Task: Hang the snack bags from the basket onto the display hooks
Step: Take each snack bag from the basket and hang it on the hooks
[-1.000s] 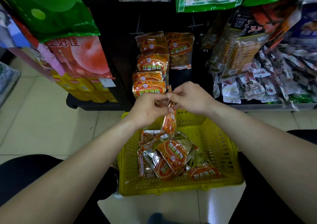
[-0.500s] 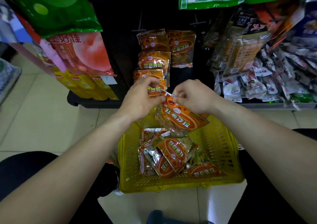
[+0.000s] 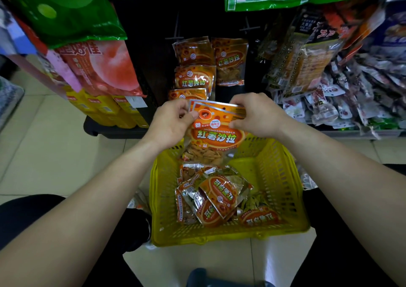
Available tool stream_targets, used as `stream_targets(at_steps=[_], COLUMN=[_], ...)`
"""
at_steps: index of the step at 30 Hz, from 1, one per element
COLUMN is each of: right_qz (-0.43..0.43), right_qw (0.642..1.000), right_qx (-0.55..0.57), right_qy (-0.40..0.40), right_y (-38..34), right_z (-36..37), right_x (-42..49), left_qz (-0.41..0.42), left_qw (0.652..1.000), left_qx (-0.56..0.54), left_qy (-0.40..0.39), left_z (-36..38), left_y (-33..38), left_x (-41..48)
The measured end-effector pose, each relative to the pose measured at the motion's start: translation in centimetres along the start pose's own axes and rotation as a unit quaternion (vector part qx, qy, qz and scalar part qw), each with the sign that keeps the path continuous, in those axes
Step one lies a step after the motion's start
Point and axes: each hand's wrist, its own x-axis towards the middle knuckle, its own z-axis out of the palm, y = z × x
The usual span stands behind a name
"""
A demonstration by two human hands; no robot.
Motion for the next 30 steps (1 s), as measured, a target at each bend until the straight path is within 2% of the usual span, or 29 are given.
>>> stream_targets(at_steps=[6, 30], right_qz=[-0.01, -0.011], right_qw=[0.999, 1.0], right_qx=[0.034, 0.009], right_qy=[0.018, -0.011], right_y=[0.36, 0.6], right_z=[0.0, 0.15], right_x=[-0.1, 0.14], left_qz=[-0.021, -0.044], left_qw=[1.0, 0.999], left_qx=[-0.001, 0.005], left_qy=[0.011, 0.006], left_z=[-0.09, 0.22], left_y=[0.24, -0.04], left_x=[-0.01, -0.11])
